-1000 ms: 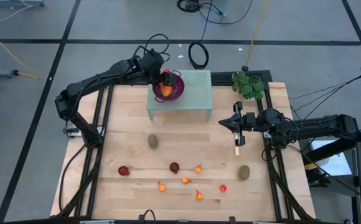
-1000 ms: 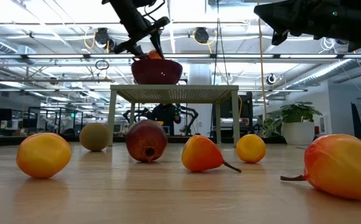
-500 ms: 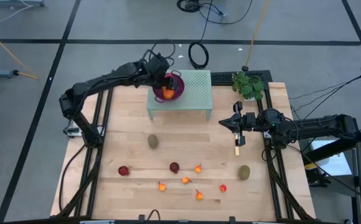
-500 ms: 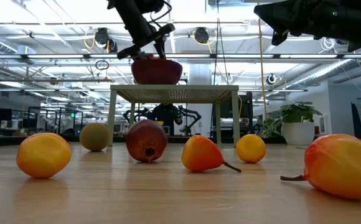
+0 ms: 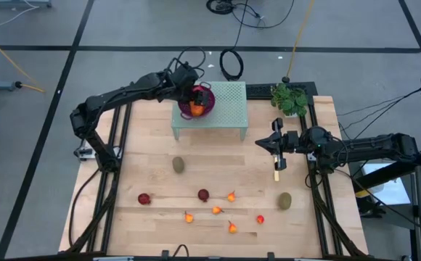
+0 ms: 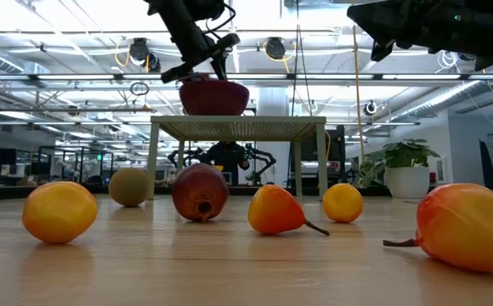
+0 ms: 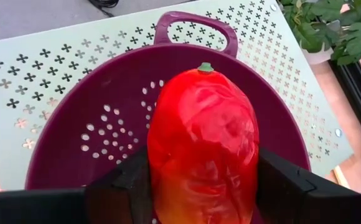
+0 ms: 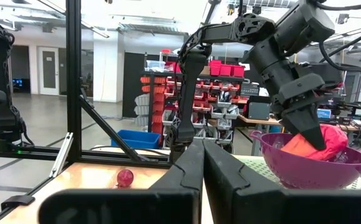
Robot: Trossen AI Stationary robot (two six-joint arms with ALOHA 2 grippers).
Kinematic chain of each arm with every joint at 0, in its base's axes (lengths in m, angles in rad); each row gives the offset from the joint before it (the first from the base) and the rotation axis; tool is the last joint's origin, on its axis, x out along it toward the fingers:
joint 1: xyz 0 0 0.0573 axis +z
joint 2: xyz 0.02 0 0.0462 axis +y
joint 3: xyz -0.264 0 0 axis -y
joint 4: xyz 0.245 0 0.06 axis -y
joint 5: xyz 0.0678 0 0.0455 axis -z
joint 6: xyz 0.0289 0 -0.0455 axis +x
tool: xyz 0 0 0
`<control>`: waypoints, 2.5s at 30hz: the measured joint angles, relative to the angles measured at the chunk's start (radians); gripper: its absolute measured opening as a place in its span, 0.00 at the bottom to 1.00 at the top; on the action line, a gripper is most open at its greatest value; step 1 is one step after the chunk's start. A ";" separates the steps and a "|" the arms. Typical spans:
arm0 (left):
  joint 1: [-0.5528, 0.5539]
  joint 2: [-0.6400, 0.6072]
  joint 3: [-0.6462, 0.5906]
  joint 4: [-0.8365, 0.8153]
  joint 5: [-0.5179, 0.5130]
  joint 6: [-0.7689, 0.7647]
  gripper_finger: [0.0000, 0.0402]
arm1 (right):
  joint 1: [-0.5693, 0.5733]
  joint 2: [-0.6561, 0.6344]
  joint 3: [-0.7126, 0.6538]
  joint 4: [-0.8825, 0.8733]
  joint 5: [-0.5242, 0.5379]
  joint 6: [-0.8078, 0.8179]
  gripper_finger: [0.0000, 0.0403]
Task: Pick & Place Fruit
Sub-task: Put the mango into the violet strainer bowl on the shelf, then put the pear into the violet strainer bowl on the shelf
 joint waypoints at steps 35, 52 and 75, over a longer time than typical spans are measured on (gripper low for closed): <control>0.021 -0.146 0.002 0.027 0.136 0.012 0.75 | 0.000 0.000 0.000 0.008 -0.002 0.003 0.00; -0.208 -0.277 0.002 -0.128 0.135 0.118 0.58 | 0.000 0.000 0.000 0.007 -0.002 0.002 0.00; -0.536 -0.276 0.002 -0.366 -0.007 -0.199 0.49 | 0.000 0.000 0.000 -0.002 -0.002 0.000 0.00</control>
